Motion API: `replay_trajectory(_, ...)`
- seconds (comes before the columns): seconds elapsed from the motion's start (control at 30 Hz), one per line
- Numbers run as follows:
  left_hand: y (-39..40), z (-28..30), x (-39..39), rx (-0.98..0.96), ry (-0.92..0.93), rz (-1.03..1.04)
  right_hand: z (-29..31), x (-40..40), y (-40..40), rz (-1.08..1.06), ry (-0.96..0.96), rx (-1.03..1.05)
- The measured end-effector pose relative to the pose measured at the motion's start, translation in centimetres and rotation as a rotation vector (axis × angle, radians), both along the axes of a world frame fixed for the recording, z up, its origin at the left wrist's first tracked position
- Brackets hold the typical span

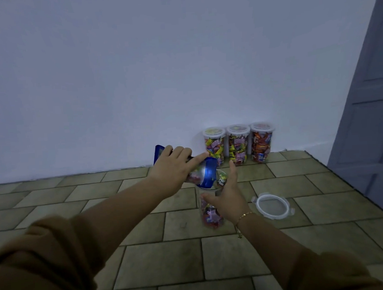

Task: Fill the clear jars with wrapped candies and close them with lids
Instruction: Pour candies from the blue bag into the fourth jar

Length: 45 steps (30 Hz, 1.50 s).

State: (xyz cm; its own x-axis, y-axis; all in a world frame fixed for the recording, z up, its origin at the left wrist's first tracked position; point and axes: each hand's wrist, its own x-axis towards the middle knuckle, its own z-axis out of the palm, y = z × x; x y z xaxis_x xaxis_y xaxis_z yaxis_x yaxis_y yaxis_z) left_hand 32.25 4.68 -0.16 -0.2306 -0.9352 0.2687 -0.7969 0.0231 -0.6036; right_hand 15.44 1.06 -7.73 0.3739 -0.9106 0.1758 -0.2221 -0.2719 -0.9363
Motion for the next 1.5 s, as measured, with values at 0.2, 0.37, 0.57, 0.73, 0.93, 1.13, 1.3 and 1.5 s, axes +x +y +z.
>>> replay_trajectory(0.2, -0.6, 1.1, -0.8, 0.070, -0.087, -0.005, -0.1, -0.2, -0.2, 0.021, 0.036, 0.009)
replay_trajectory(0.37, -0.6, 1.6, -1.1, 0.110, -0.116, -0.021, -0.7, -0.1, -0.5, 0.038, 0.030, 0.026)
replay_trajectory(0.57, -0.6, 1.8, -1.3, 0.118, -0.107, -0.004, -1.0, -0.1, -0.8, 0.055, 0.009, 0.040)
replay_trajectory(0.73, -0.8, 2.1, -1.2, 0.086, -0.086, -0.014, -1.5, 0.1, -1.3, 0.072, 0.011, 0.014)
replay_trajectory(0.93, -0.8, 2.3, -1.2, 0.077, -0.076, -0.047, -1.4, 0.2, -0.9, 0.019, 0.037, -0.015)
replay_trajectory(1.13, -0.8, 2.4, -1.2, 0.072, -0.036, -0.095, -1.1, -0.3, -0.7, 0.024, 0.045, -0.021)
replay_trajectory(1.3, -0.8, 2.8, -1.1, 0.077, -0.035, -0.121, -0.8, -0.4, -0.4, 0.029, 0.072, -0.032)
replay_trajectory(1.5, -0.9, 2.5, -1.0, 0.072, 0.009, -0.107, -0.3, -0.7, -0.1, 0.033, 0.088, -0.025)
